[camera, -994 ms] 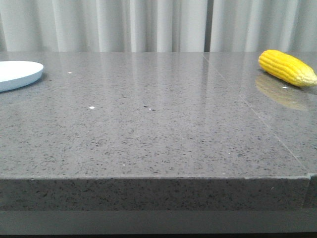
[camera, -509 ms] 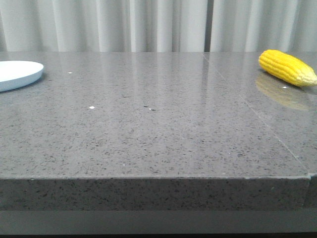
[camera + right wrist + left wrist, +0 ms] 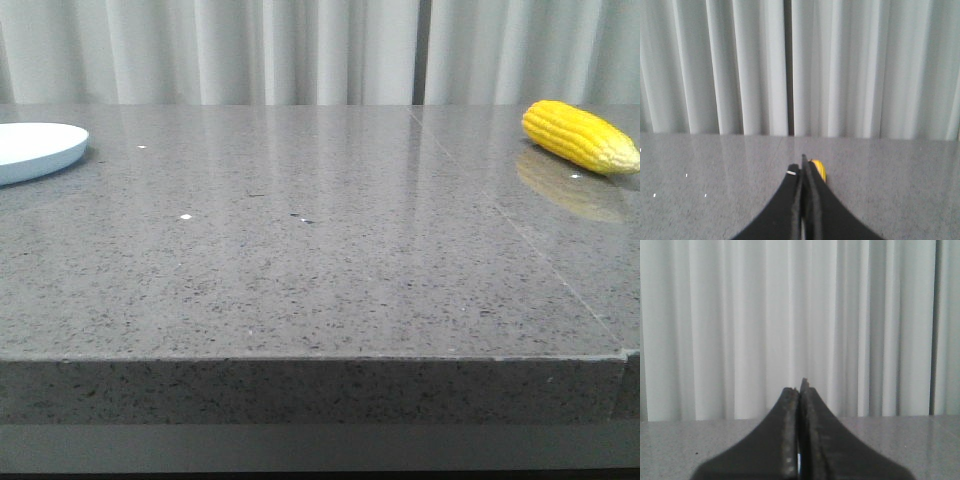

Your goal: Place corn on plate with both arms

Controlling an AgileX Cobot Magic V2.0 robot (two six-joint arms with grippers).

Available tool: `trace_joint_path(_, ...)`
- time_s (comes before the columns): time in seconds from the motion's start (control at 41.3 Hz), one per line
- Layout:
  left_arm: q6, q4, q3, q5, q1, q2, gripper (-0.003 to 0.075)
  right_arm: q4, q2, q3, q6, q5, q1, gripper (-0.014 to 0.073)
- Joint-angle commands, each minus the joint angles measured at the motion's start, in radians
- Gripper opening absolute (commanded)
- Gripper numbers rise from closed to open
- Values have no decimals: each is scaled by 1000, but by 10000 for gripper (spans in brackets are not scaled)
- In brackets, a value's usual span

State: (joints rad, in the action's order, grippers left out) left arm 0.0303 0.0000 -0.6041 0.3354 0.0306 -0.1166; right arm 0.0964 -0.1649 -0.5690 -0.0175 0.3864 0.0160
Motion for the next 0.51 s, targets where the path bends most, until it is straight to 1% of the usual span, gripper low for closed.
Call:
trace_joint_path(0.0,2,-8,-119,47,-1,-106,-20,5,-94,-101,-4,19,-5,-67)
trace_joint_path(0.048,2,-8,-161,105,-1,-154,-20,5,-141,-141,-4,68,-5,-67)
trace_joint_path(0.145,2,-8,-190,173,-1,-233,-20,5,-226,-184,-4,138,-5,-67)
trace_joint_path(0.412,2,-8,-181,290,-1,-384,-20,5,-404,-182,-4,190,-5,-67)
trace_joint_path(0.485,2,-8,-180,294,-1,-414,-20,5,-438,-180,-4,190,-5,-67)
